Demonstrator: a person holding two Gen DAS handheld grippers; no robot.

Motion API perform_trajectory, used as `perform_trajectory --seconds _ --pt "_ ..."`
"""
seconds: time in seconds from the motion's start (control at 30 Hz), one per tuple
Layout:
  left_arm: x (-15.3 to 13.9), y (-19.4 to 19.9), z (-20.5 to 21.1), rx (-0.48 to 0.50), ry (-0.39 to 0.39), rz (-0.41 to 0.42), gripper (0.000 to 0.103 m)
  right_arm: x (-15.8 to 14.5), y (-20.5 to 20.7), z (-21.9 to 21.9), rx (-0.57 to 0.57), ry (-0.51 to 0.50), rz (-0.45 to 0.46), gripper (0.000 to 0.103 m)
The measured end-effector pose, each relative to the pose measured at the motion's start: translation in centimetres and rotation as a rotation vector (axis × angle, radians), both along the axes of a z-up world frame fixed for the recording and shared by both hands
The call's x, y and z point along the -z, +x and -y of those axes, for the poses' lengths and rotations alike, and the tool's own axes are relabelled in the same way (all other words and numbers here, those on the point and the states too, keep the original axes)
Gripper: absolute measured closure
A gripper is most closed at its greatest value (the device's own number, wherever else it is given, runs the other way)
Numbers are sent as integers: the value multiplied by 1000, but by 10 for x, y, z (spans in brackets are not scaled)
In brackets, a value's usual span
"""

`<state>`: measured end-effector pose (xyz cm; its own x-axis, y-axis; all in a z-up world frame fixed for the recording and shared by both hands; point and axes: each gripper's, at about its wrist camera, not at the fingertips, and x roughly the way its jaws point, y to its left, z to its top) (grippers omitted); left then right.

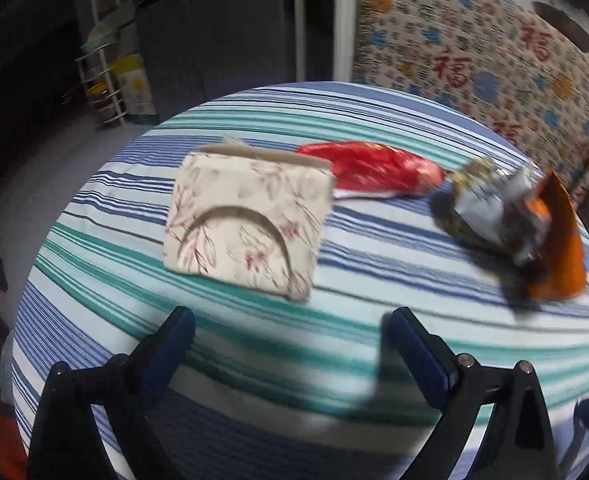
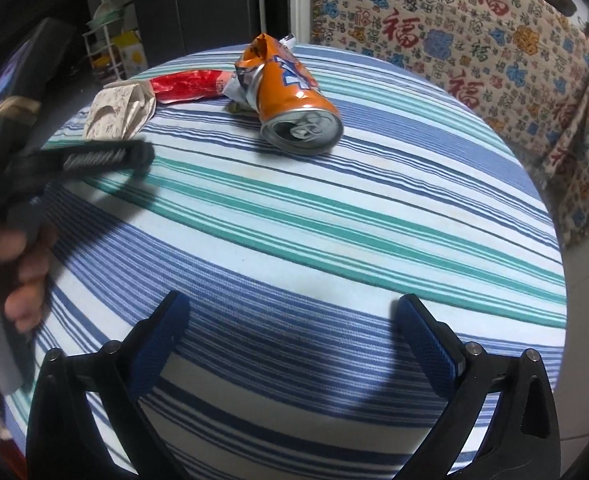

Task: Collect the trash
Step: 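Grasp the beige floral paper box with the left tool while the right tool grasps the Fanta can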

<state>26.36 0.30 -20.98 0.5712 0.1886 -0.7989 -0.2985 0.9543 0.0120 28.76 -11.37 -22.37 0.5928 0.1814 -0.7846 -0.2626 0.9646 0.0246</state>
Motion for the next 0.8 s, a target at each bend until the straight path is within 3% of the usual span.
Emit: perform_trajectory --seconds 0.23,0.47,0.53,0.63,0.7,0.8 --pt "-3 -8 -56 -61 -7 -3 3 0 3 -2 -14 3 7 0" --pt "-8 -42 -130 -110 -16 -36 3 0 3 -2 -13 4 8 0" --pt "-12 -48 -140 -67 -54 -36 4 0 3 -1 -15 4 8 0" --pt "-19 -52 -130 180 -227 19 4 0 3 -1 -16 4 8 0" --pt "-26 -47 -110 260 -218 30 4 0 3 -1 -16 4 8 0" --pt "-36 -33 -83 288 -134 56 4 0 2 0 -16 4 8 0"
